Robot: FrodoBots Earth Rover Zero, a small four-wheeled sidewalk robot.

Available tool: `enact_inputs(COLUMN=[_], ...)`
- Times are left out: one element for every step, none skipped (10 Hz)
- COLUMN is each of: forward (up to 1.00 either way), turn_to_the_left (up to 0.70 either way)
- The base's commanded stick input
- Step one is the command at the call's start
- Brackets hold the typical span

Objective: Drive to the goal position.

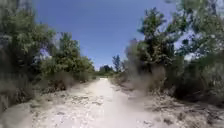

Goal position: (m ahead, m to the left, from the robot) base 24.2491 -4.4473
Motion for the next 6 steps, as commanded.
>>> enact_inputs(forward=[0.70,0.70,0.70,0.70,0.70,0.70], turn_to_the_left=[0.00,0.00,0.00,0.00,0.00,0.00])
